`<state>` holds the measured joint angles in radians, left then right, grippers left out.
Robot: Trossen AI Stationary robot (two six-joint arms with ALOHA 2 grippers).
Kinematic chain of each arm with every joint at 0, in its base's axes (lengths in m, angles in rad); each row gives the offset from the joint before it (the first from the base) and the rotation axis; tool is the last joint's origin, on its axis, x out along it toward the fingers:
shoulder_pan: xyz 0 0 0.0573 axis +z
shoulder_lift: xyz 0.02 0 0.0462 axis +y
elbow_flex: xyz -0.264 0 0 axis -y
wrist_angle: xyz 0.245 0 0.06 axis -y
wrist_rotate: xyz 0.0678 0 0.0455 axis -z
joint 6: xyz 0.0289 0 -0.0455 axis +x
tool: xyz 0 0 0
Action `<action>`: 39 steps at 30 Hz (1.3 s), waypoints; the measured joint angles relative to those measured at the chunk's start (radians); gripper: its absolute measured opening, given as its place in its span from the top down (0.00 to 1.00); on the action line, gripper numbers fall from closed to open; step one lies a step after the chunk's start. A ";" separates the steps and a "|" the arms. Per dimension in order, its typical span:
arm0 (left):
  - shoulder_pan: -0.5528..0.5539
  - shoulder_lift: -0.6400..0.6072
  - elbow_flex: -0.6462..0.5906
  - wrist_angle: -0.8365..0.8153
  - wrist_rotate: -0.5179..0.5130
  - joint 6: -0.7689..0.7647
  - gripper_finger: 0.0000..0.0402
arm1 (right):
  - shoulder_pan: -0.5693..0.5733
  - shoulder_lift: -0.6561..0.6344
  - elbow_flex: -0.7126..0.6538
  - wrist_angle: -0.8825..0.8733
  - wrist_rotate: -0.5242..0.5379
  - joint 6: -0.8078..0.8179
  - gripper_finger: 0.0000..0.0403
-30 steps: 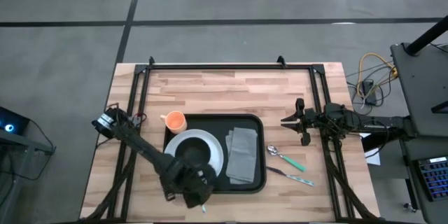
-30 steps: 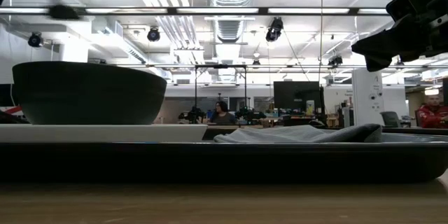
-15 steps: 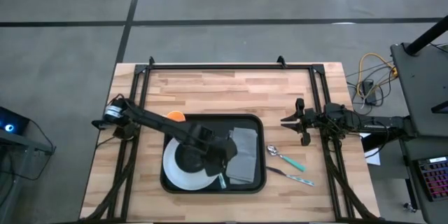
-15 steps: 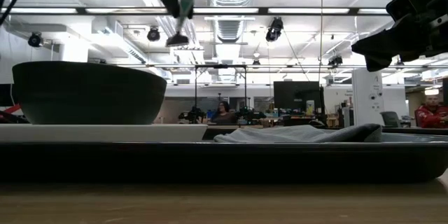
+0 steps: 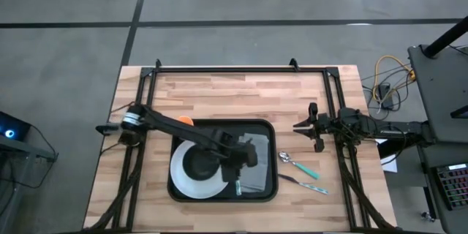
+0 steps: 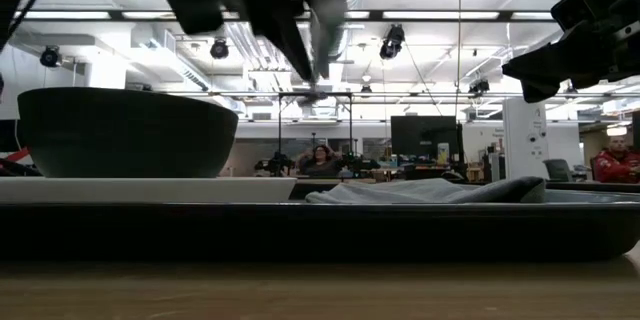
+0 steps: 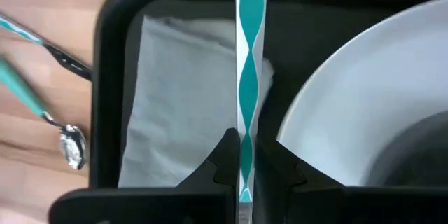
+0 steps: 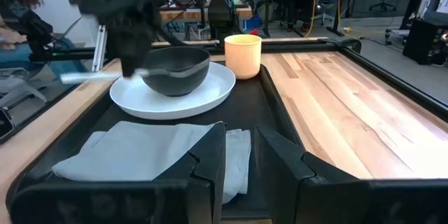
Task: Set up tray
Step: Put the fork on the table napkin
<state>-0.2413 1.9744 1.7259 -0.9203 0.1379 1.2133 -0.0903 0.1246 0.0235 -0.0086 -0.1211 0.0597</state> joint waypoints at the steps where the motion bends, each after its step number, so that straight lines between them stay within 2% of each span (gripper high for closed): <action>1: 0.003 0.026 0.019 -0.007 0.000 0.015 0.98 | 0.000 0.003 0.000 -0.001 0.000 0.000 0.83; 11: 0.015 0.281 0.361 -0.235 0.048 0.106 0.98 | 0.000 0.009 0.000 -0.002 0.018 0.000 0.83; 17: 0.020 0.391 0.466 -0.291 0.045 0.170 0.98 | 0.000 0.009 0.000 -0.002 0.017 0.000 0.83; 29: 0.065 0.417 0.485 -0.224 0.044 0.221 0.98 | 0.000 0.009 0.000 -0.003 0.018 0.000 0.83; 39: 0.098 0.416 0.431 -0.133 0.010 0.224 0.98 | 0.000 0.009 0.000 -0.003 0.018 0.000 0.83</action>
<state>-0.1432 2.3905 2.1571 -1.0528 0.1482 1.4377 -0.0902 0.1333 0.0235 -0.0113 -0.1034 0.0597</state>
